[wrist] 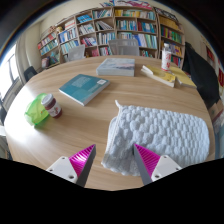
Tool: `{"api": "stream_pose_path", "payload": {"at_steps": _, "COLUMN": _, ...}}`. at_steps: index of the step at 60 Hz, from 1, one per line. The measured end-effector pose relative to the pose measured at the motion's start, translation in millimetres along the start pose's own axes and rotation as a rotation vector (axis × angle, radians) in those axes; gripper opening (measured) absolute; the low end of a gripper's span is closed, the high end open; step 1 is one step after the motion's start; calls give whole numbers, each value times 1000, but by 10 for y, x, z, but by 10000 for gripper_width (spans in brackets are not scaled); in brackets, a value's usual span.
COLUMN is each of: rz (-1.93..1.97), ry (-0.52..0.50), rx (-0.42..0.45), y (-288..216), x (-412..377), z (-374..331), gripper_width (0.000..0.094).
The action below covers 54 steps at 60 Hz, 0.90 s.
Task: Fold towel
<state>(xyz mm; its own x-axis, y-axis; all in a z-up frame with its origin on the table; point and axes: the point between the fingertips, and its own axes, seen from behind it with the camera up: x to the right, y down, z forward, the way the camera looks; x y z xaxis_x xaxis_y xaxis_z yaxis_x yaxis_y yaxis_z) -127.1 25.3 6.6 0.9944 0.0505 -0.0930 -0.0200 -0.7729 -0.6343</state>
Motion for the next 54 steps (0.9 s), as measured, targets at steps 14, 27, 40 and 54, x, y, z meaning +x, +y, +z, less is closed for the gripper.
{"api": "stream_pose_path", "payload": {"at_steps": 14, "rz": -179, "ry": 115, "rx": -11, "y": 105, "x": 209, "z": 211, "gripper_width": 214}}
{"api": "stream_pose_path", "payload": {"at_steps": 27, "rz": -244, "ry": 166, "rx": -37, "y": 109, "x": 280, "z": 181, "gripper_width": 34}}
{"api": "stream_pose_path", "payload": {"at_steps": 40, "rz": 43, "ry": -35, "rx": -41, "y": -248, "x": 199, "z": -412, "gripper_width": 38}}
{"api": "stream_pose_path", "payload": {"at_steps": 54, "rz": 261, "ry": -36, "rx": 58, "y": -590, "x": 1269, "z": -1053, "gripper_width": 40}}
